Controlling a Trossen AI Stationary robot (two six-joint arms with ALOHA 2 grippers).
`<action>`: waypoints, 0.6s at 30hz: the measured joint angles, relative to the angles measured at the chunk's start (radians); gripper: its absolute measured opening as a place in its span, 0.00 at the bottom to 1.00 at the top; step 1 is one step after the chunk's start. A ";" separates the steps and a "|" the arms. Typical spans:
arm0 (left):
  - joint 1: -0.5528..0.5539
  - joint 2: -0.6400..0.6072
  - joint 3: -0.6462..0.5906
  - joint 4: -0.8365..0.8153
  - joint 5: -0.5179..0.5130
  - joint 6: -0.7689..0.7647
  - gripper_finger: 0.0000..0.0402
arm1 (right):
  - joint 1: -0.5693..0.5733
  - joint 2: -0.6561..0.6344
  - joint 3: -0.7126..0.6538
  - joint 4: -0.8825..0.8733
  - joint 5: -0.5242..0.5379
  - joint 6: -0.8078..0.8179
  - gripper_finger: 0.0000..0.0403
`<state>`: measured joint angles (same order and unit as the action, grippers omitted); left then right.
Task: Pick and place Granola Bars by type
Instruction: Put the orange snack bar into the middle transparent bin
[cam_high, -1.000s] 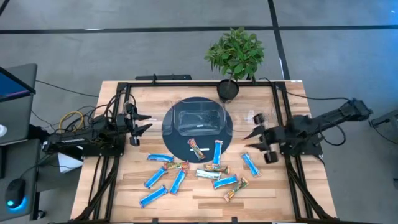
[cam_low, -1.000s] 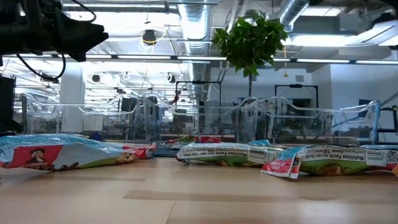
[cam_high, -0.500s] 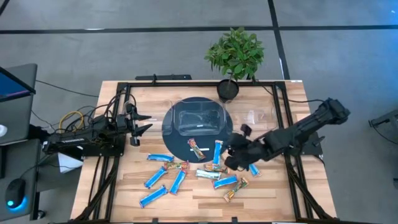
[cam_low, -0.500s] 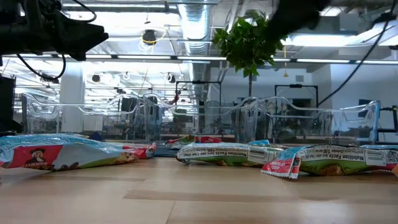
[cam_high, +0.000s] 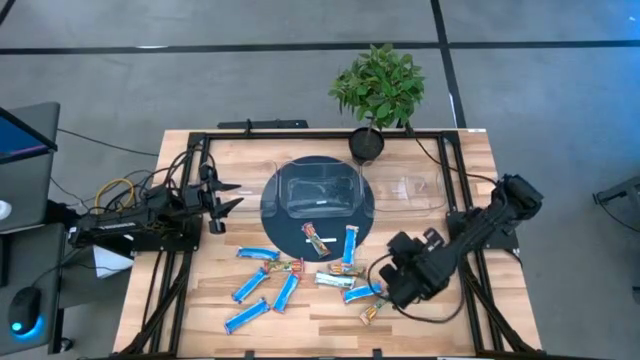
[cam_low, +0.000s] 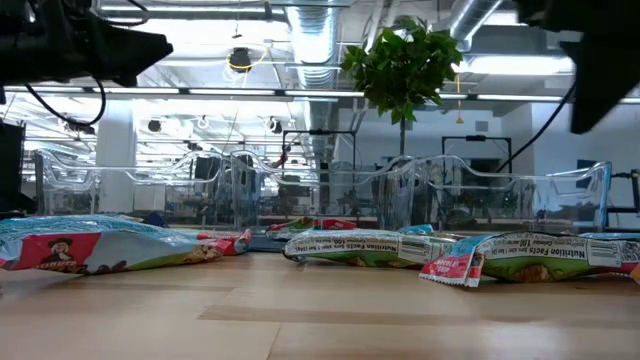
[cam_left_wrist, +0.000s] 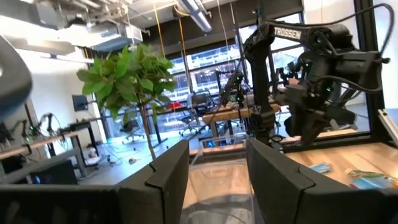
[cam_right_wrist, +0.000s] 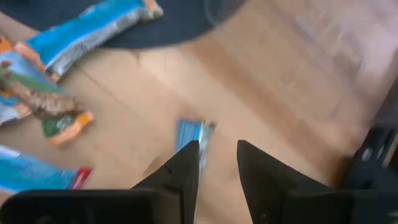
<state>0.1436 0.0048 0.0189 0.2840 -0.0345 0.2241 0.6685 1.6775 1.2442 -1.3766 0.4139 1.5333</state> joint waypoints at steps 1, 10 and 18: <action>0.000 0.000 0.000 0.006 0.000 0.001 0.39 | 0.012 -0.002 0.000 0.000 -0.017 0.030 0.26; 0.000 0.000 0.000 0.019 0.000 0.046 0.39 | 0.048 -0.004 -0.040 0.136 -0.053 0.143 0.42; 0.000 0.000 0.000 0.022 0.000 0.056 0.39 | 0.029 -0.004 -0.133 0.277 -0.104 0.174 0.60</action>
<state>0.1436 0.0044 0.0189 0.3058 -0.0341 0.2802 0.6976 1.6737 1.1114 -1.0998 0.3104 1.7069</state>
